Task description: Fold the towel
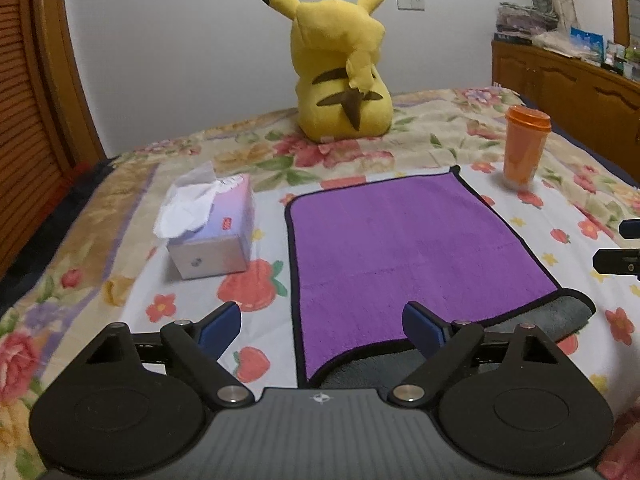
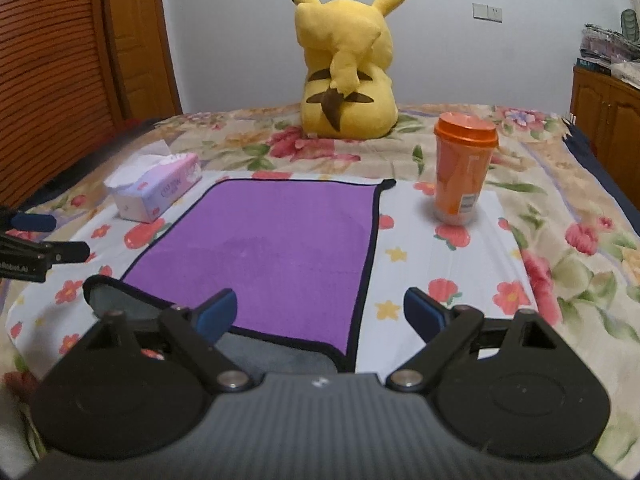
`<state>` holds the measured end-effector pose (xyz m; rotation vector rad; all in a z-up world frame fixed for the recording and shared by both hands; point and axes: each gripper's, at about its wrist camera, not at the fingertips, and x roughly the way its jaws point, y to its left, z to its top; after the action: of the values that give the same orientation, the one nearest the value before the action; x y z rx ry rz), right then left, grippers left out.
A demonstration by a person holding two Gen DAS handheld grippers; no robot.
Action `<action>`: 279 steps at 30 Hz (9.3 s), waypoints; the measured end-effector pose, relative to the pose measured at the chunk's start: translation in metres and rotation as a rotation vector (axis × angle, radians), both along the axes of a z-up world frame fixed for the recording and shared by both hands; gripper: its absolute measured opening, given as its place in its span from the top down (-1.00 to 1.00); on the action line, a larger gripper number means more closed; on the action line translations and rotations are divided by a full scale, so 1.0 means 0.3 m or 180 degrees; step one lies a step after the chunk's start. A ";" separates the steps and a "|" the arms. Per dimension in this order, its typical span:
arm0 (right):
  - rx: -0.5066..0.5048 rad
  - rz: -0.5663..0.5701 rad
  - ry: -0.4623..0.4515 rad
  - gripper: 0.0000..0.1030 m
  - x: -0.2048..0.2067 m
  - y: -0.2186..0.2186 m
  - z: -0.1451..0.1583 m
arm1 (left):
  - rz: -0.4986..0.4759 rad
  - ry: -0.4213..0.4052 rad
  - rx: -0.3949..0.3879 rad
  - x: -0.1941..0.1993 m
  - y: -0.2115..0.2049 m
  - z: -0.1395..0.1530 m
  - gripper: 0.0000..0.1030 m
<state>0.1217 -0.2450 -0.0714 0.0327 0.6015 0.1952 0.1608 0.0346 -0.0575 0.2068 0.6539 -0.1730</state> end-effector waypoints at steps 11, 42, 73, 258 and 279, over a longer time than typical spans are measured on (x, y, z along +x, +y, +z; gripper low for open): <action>-0.0023 0.0041 0.0244 -0.72 0.042 0.000 -0.047 | -0.0108 0.0363 0.0047 0.046 0.010 -0.083 -0.57; 0.0268 0.0248 0.0943 -0.16 0.094 -0.018 -0.154 | -0.0143 0.0755 -0.0030 0.055 0.014 -0.161 0.08; 0.0048 0.0416 0.0891 0.92 0.123 -0.015 -0.161 | -0.0131 0.0784 -0.0049 0.056 0.022 -0.182 0.72; 0.0128 0.0098 -0.0762 -1.00 -0.088 0.026 0.326 | 0.0028 -0.0633 -0.0318 -0.192 -0.110 0.378 -1.00; 0.0218 -0.0013 -0.0811 -1.00 -0.245 0.016 0.315 | 0.0132 -0.0602 -0.0333 -0.364 -0.160 0.344 -1.00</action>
<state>0.0481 -0.2402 0.0231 0.0742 0.3407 0.2122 0.0517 -0.0134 0.0458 0.1072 0.4594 -0.1453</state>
